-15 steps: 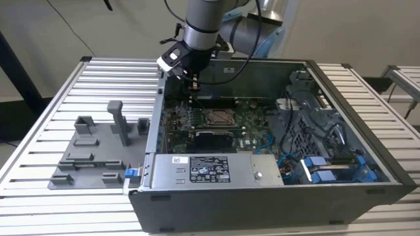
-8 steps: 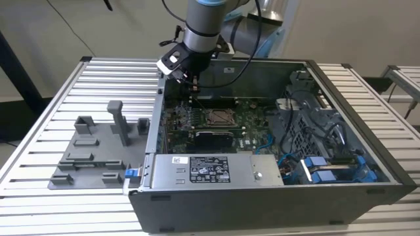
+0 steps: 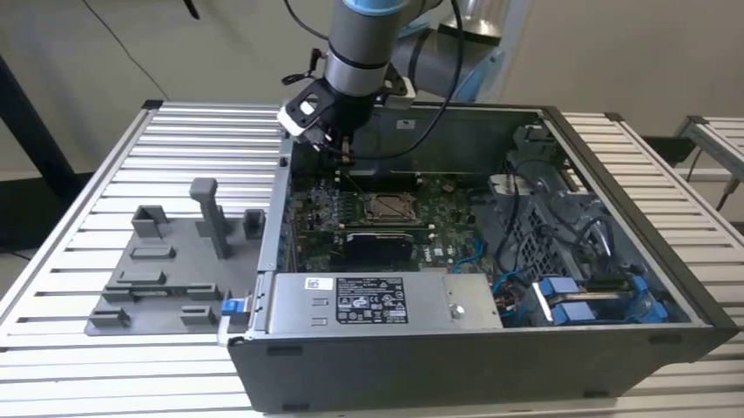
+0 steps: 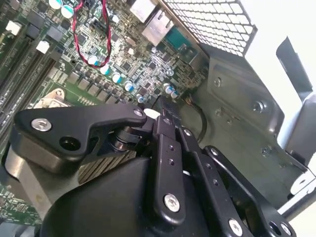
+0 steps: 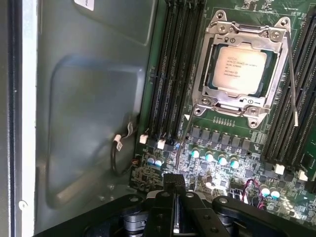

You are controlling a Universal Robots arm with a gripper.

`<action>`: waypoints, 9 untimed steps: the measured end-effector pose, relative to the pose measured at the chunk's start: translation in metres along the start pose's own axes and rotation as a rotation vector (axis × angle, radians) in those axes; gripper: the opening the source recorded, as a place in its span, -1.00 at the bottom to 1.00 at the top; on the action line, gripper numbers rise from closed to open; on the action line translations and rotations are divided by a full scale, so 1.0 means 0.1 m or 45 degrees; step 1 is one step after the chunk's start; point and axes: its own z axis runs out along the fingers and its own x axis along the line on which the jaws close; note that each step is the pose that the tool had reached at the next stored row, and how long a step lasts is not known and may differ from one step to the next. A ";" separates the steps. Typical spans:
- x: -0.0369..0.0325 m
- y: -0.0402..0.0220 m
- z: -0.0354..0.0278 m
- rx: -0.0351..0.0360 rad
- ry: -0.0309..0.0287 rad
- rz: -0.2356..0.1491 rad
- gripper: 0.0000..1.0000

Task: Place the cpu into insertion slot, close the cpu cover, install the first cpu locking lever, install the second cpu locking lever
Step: 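Install the first cpu locking lever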

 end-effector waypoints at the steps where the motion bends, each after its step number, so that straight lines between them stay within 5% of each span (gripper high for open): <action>1: -0.001 0.000 0.004 -0.0015 0.0039 -0.001 -0.79; 4: -0.004 0.002 0.014 -0.0069 0.0208 -0.005 -0.79; 9: -0.008 0.003 0.022 -0.0079 0.0244 -0.005 -0.79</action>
